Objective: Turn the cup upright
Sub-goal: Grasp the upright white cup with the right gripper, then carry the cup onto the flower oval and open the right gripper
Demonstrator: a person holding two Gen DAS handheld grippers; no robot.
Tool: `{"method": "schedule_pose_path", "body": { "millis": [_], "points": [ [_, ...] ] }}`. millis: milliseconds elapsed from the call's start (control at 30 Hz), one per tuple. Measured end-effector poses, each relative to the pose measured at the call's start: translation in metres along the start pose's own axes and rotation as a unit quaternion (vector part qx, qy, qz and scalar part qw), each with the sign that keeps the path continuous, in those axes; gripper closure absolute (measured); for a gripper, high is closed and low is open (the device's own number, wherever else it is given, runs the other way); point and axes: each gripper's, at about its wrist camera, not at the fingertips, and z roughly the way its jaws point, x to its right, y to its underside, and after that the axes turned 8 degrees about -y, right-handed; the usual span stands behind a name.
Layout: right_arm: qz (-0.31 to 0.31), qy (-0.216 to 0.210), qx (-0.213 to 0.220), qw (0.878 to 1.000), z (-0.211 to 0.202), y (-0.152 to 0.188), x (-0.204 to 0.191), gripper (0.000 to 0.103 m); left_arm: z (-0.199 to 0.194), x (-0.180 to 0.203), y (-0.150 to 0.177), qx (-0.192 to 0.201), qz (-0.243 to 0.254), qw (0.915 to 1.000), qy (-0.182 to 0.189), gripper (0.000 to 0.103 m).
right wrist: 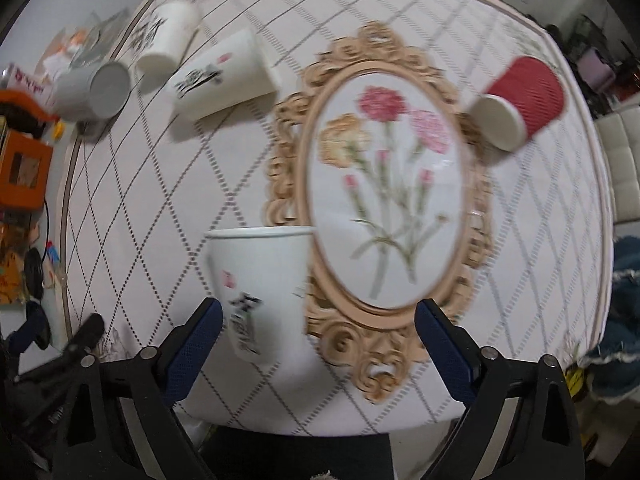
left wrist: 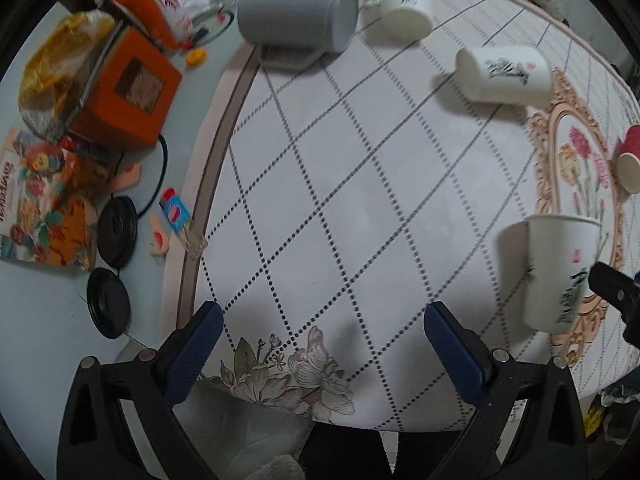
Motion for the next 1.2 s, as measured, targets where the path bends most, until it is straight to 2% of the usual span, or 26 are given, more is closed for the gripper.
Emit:
{"method": "schedule_pose_path", "body": {
  "millis": [200,333,533,633,800,900,1033,1100,1200],
  "points": [
    [-0.009,-0.013,-0.041,0.999,0.033,-0.009,-0.02,0.02,0.02,-0.002,0.003,-0.022,0.003,0.9998,0.002,0.0],
    [-0.002,-0.021,-0.066,0.998,0.05,-0.01,-0.024,0.038,0.026,-0.003,0.002,-0.031,0.004,0.9995,0.007,0.0],
    [0.012,-0.038,-0.05,0.998,0.045,-0.007,-0.02,0.039,0.033,-0.002,-0.005,-0.042,0.008,0.9989,0.017,0.0],
    [0.019,-0.052,-0.012,0.998,0.027,-0.006,-0.011,0.039,0.033,0.0,-0.012,-0.042,0.009,0.9988,0.023,0.0],
    [0.015,-0.037,0.105,0.994,-0.005,-0.005,-0.003,0.039,0.032,0.008,-0.031,-0.041,0.009,0.9987,0.031,0.0],
    [0.012,-0.018,0.176,0.984,-0.011,-0.006,0.0,0.039,0.036,0.015,-0.042,-0.04,0.008,0.9987,0.031,0.0],
    [-0.004,0.015,0.265,0.964,-0.001,-0.008,-0.002,0.039,0.044,0.025,-0.056,-0.031,0.015,0.9992,0.022,0.0],
    [-0.012,0.032,0.288,0.957,0.011,-0.007,-0.007,0.039,0.048,0.031,-0.061,-0.027,0.021,0.9993,0.017,0.0],
    [-0.022,0.045,0.299,0.953,0.025,-0.003,-0.007,0.039,0.055,0.032,-0.064,-0.025,0.028,0.9992,0.013,0.0]
  ]
}}
